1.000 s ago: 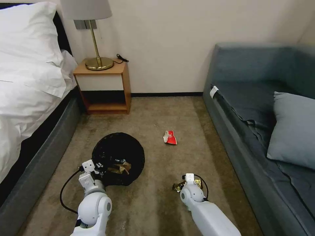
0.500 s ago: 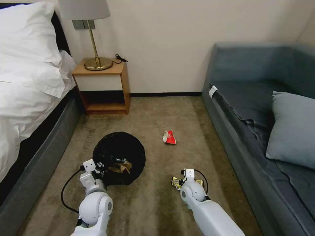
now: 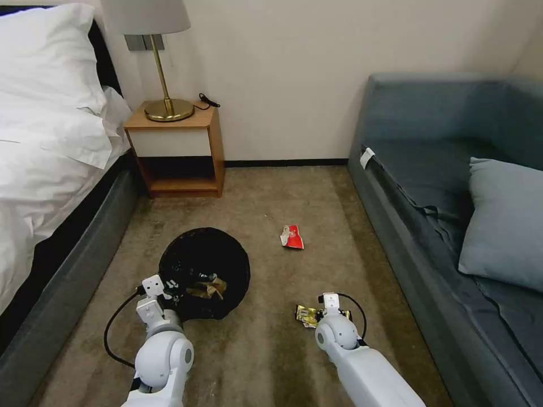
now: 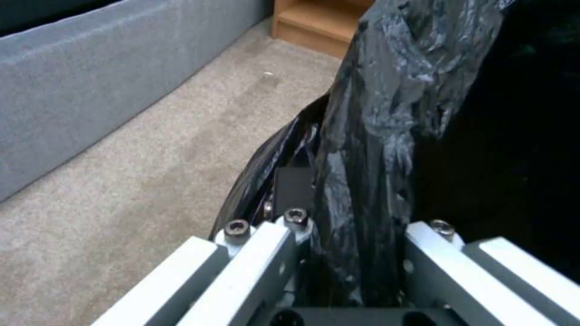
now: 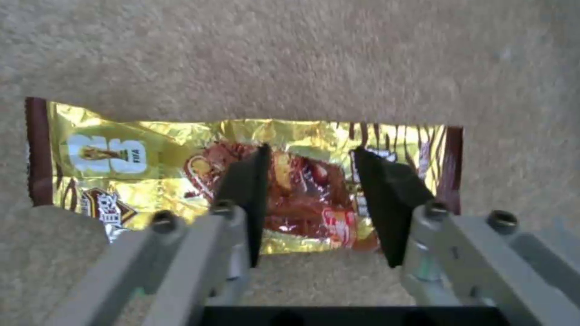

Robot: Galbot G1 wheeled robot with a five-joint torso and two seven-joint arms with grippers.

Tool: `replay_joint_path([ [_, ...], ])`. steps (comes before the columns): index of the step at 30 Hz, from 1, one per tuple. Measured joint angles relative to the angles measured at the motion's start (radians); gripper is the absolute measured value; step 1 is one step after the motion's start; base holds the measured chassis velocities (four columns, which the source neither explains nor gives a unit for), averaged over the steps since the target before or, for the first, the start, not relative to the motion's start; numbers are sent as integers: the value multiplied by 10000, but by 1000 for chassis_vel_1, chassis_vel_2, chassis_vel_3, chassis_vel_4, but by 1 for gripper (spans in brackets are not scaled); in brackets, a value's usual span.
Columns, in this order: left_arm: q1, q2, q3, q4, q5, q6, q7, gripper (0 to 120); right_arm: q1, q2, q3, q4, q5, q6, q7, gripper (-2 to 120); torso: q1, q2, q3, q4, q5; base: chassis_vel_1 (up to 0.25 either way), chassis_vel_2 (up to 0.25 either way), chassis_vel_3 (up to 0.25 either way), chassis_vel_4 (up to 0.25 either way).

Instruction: Pick up the trash bin, then pick up the garbage on the floor and place it into the trash bin.

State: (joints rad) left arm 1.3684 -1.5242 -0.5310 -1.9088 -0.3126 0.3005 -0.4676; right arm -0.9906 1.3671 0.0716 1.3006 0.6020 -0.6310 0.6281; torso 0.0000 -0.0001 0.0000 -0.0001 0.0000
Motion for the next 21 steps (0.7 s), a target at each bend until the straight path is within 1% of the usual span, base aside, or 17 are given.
replay_joint_path([
  [1,5,0,0,-8,2,0,0,1,26,36,56,1,272,-84,128,45,0,0,0,0,0,0,0,0,0],
  [2,5,0,0,-8,2,0,0,1,26,36,56,1,272,-84,128,45,0,0,0,0,0,0,0,0,0],
  [4,21,-4,2,-14,22,0,0,1,157,154,158,143,963,-332,682,57,0,0,0,0,0,0,0,0,0],
  [5,21,-4,2,-14,22,0,0,1,157,154,158,143,963,-332,682,57,0,0,0,0,0,0,0,0,0],
  [8,71,-58,16,-14,76,-6,-2,1,432,406,311,175,1725,-754,1895,72,0,0,0,1,0,0,0,0,0],
  [9,71,-58,16,-14,76,-6,-2,1,432,406,311,175,1725,-754,1895,72,0,0,0,1,0,0,0,0,0],
  [10,87,-79,28,-14,93,-13,1,1,540,539,410,85,1990,-863,2345,77,0,0,-1,2,-1,0,0,0,0],
  [11,87,-79,28,-14,93,-13,1,1,540,539,410,85,1990,-863,2345,77,0,0,-1,2,-1,0,0,0,0],
  [12,102,-94,34,-14,111,-23,4,1,659,780,598,-90,2313,-969,2866,84,0,0,0,0,-2,0,0,0,0],
  [13,104,-97,40,-14,115,-28,6,1,733,989,750,-222,2468,-992,3159,90,0,0,0,1,0,0,0,0,0],
  [18,104,-97,40,-13,116,-27,6,1,740,1007,763,-233,2478,-992,3180,90,0,0,0,1,0,0,0,0,0],
  [19,88,-90,44,-12,117,-31,8,1,915,1633,1259,-661,2585,-860,3666,99,0,0,0,2,0,0,0,0,0],
  [21,89,-86,37,-13,118,-31,8,1,1011,1917,1576,-920,2583,-797,3817,100,0,0,0,-1,-3,0,0,0,0],
])
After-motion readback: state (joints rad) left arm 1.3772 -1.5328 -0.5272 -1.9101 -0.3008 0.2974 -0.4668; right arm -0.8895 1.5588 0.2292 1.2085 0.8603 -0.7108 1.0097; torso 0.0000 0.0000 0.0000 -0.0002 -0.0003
